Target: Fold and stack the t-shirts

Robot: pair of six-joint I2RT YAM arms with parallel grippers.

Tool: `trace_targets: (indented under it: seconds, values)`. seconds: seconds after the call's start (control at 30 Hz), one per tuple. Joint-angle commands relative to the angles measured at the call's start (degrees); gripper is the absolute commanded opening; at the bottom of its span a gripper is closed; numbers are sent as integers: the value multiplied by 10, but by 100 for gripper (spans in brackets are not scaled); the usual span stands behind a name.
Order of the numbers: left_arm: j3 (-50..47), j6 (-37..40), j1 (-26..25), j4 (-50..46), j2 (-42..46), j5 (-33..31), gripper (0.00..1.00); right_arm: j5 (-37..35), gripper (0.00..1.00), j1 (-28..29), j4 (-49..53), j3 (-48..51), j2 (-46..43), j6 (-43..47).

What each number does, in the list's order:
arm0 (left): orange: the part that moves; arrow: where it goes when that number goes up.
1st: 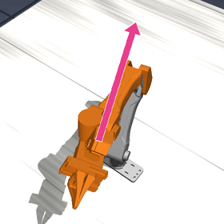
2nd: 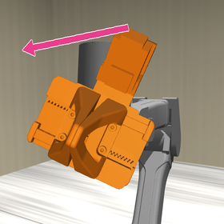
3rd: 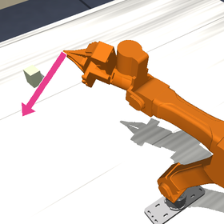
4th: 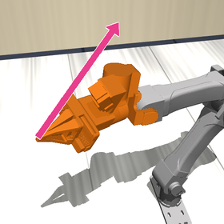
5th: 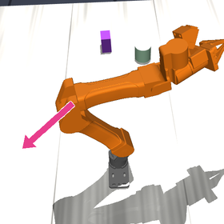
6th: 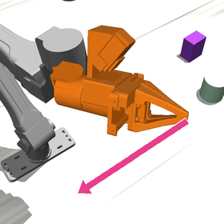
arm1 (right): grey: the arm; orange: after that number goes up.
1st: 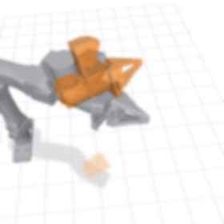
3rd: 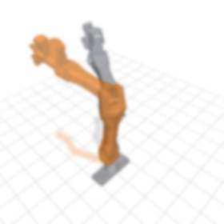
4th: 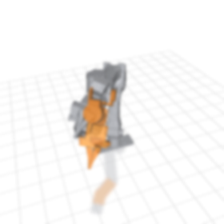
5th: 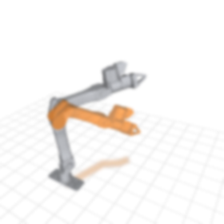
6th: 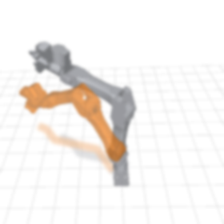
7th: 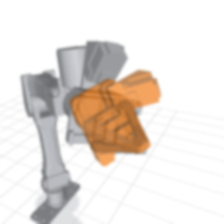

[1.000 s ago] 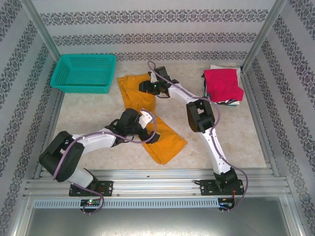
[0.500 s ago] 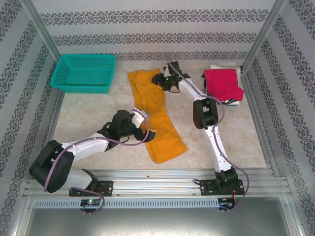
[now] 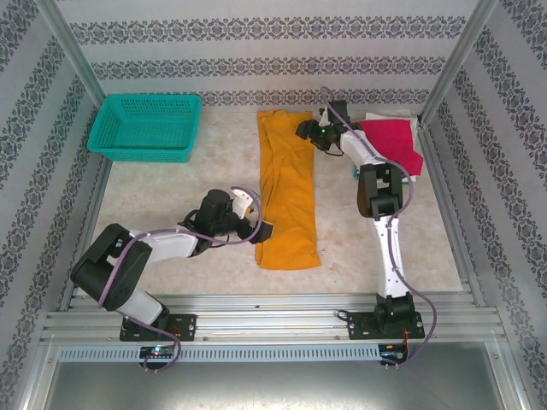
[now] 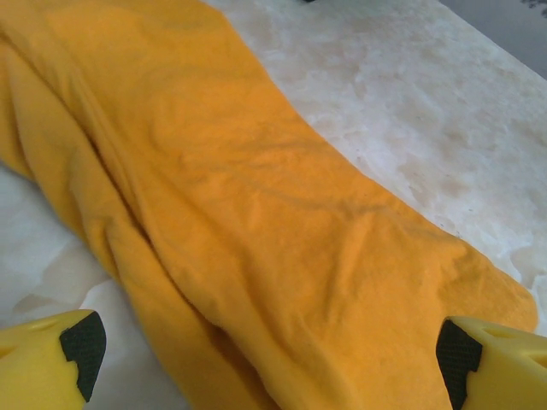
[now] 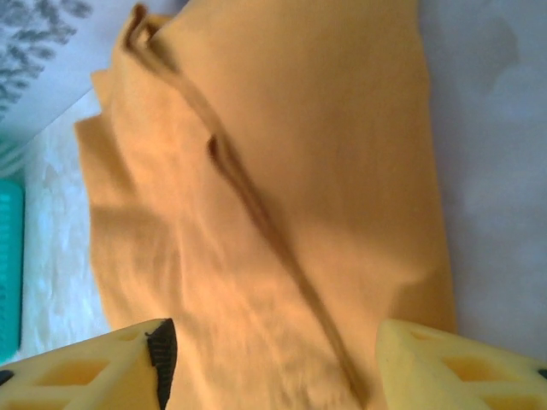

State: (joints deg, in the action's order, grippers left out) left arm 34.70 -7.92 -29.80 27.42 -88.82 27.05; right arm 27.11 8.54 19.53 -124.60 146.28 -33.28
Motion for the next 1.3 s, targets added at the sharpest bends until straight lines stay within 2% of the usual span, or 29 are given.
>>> trace_targets:
  seconds: [0.0, 0.13, 0.23, 0.33, 0.5, 0.53, 0.57, 0.63, 0.77, 0.87, 1.17, 1.27]
  values:
    - [33, -68, 15, 35, -21, 12, 100, -4, 66, 13, -103, 109, -129, 78]
    - [30, -83, 38, 63, -24, 20, 100, -5, 68, 19, -157, 286, -250, 172]
    - [31, -33, 51, 29, -4, 22, 100, -24, 71, 29, -173, 407, -343, 277]
    - [27, 35, 68, -26, 37, 27, 100, -70, 73, 48, -135, 501, -429, 364]
    - [9, 102, 105, -106, 124, -14, 100, -143, 78, 127, -70, 634, -559, 490]
    - [12, 114, 113, -137, 140, -22, 100, -150, 78, 152, -49, 648, -574, 520]
    - [14, 124, 117, -164, 157, -28, 100, -123, 78, 175, -19, 659, -588, 560]
    - [13, 140, 121, -200, 183, -37, 100, -82, 77, 220, 47, 669, -602, 624]
    - [-6, 168, 125, -228, 227, -57, 100, -45, 76, 294, 127, 685, -606, 690]
    - [-31, 177, 127, -221, 256, -58, 100, -47, 74, 337, 146, 685, -594, 708]
    - [-60, 188, 129, -215, 299, -65, 100, -102, 56, 385, 185, 668, -500, 733]
    - [-66, 183, 128, -201, 295, -62, 100, -124, 56, 388, 173, 665, -476, 731]
